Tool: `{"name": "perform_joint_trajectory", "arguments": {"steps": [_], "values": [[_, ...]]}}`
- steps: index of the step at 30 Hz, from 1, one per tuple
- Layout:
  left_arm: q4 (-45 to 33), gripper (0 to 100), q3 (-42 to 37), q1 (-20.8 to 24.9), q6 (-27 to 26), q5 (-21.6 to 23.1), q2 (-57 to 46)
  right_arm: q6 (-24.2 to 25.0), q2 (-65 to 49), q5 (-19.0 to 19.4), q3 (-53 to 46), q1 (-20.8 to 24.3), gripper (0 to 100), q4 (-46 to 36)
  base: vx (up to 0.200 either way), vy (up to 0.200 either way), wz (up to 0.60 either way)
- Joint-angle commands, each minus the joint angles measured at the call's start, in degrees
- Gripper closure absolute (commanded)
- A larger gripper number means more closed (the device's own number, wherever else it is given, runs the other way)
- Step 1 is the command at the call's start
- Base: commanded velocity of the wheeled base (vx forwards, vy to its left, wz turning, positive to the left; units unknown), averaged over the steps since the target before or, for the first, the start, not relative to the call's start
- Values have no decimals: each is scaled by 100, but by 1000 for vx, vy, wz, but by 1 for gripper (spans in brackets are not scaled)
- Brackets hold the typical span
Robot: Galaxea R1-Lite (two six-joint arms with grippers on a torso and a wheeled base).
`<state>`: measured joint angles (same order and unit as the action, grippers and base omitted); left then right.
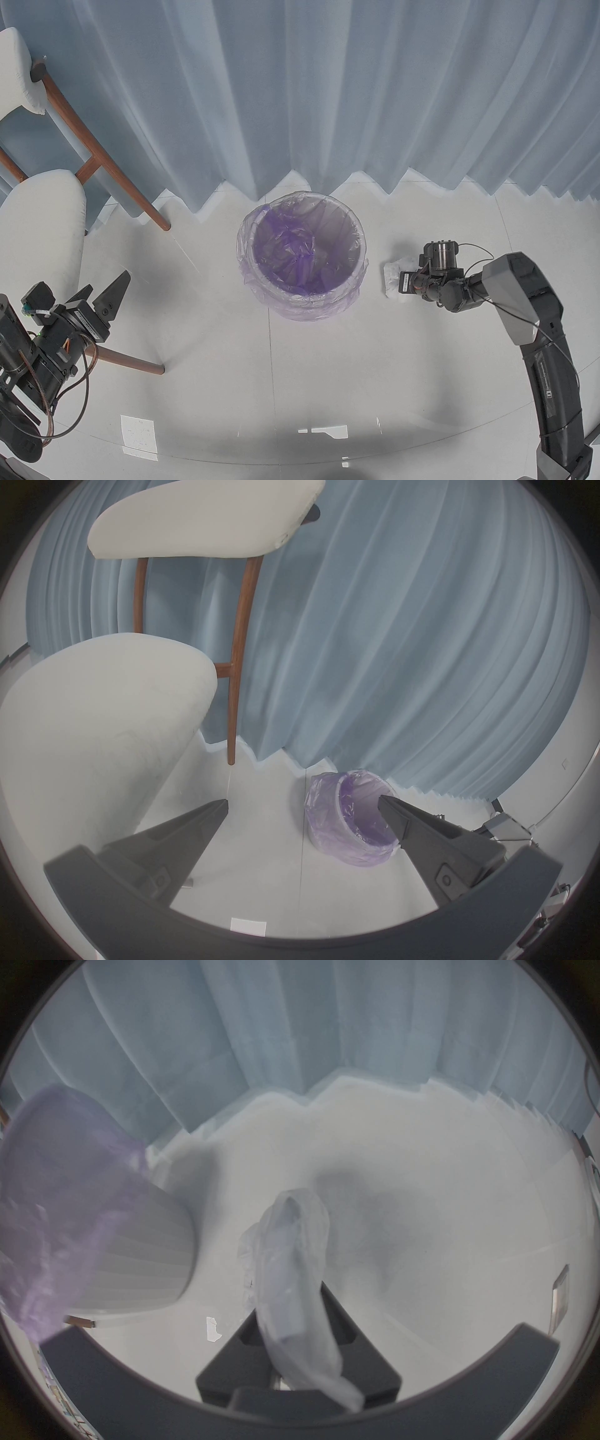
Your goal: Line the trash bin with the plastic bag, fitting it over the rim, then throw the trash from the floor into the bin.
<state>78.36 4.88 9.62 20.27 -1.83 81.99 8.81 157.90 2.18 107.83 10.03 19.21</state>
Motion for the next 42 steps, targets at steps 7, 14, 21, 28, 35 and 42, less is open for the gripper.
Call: {"name": "perform_joint_trajectory", "arguments": {"steps": [7, 14, 21, 28, 35, 42], "values": [[-23, 0, -356, -13, -94, -11, -1124, 41, -5455, 28, -5685, 174, 100, 979, 0, 0, 0], [-31, 0, -488, -4, -568, -2, -1168, -11, -6984, 37, -8076, 719, 100, 1840, 0, 0, 0], [-31, 0, -488, -13, -577, -11, -1159, -143, -6922, 353, -8919, 1159, 100, 3132, 0, 0, 0], [-31, 0, -488, -30, -568, -28, -1186, -336, -6131, 784, -8093, 1291, 100, 3387, 0, 0, 0], [-40, 0, -488, -30, -568, -54, -1186, -319, -4848, 775, -7038, 1704, 100, 4671, 0, 0, 0], [-49, 0, -488, -30, -542, -274, -1186, -336, -4136, 766, -6019, 2170, 100, 4715, 0, 0, 0]]}}
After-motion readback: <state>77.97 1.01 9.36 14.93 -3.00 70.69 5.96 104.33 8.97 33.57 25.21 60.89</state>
